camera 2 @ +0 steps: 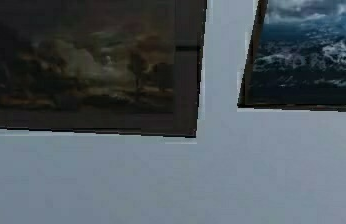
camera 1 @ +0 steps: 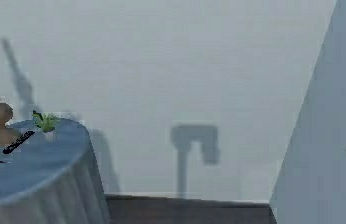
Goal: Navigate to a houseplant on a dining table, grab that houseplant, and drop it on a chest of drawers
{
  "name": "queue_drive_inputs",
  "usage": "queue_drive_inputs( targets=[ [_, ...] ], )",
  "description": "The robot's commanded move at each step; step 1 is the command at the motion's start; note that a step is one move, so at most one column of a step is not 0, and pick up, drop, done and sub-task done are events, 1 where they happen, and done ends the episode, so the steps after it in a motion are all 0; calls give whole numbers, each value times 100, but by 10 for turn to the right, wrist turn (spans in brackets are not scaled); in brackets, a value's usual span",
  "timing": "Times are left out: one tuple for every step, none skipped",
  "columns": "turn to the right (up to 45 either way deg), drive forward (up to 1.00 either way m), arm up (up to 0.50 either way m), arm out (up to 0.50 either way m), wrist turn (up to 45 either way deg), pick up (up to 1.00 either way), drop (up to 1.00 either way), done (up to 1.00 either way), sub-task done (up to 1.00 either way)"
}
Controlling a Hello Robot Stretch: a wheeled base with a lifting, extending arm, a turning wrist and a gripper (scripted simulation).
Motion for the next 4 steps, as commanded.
queue_drive_inputs(
  targets=[
    [120,0,0,0,0,0,0,0,0],
    [0,10,0,0,0,0,0,0,0],
    [-450,0,0,0,0,0,0,0,0],
    [-90,0,0,0,0,0,0,0,0]
  ],
)
